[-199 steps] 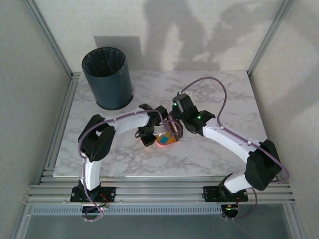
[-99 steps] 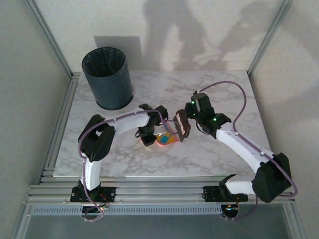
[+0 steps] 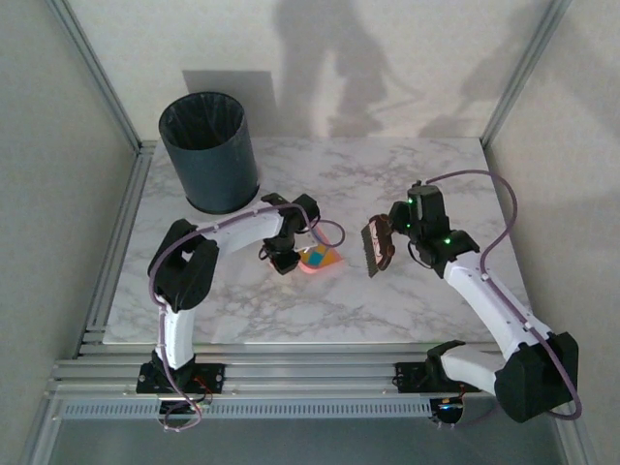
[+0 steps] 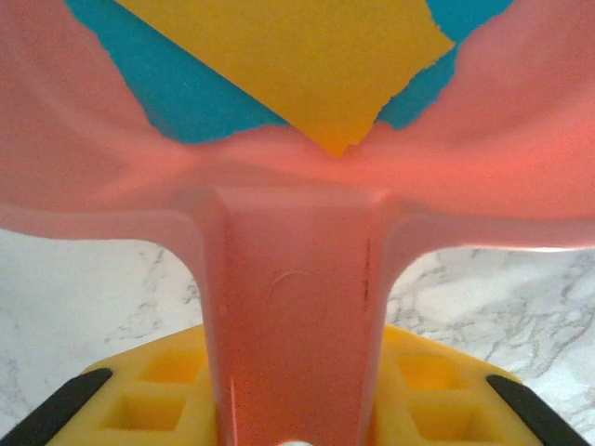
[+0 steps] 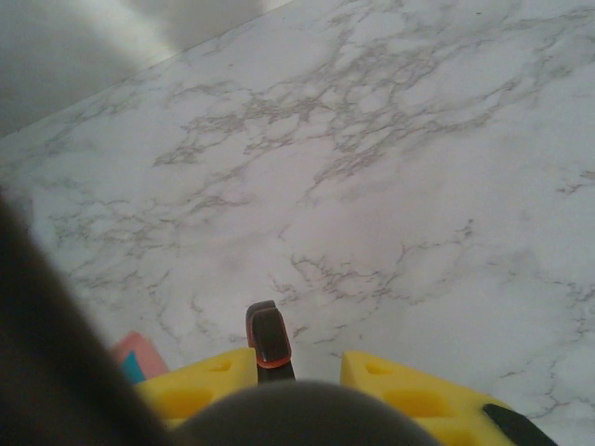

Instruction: Sweep away the paper scraps from the table

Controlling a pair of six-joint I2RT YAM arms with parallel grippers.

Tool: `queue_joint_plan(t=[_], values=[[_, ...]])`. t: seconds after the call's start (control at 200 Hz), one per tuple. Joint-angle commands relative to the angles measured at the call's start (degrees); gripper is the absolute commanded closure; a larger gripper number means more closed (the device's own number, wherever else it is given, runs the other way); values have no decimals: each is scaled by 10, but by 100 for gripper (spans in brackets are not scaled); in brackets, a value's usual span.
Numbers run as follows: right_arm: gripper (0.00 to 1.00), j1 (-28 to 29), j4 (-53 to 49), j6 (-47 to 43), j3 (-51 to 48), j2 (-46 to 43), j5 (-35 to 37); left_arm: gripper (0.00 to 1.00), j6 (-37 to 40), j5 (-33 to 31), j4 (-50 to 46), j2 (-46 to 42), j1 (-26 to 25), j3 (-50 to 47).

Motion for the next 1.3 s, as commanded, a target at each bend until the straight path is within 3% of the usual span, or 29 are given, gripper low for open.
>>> queue_joint_plan(t=[0.0,0.836,1.297], values=[[100,-9,2,3,-11,-16,-17,96,-20,-7,-9,-16,13,27],[100,-16,11,-15,-3,2,-58,97,-47,73,36,-63,95,135],[100,-16,12,-16,-3,11,-66,97,-57,83,-11,-54,116,249]])
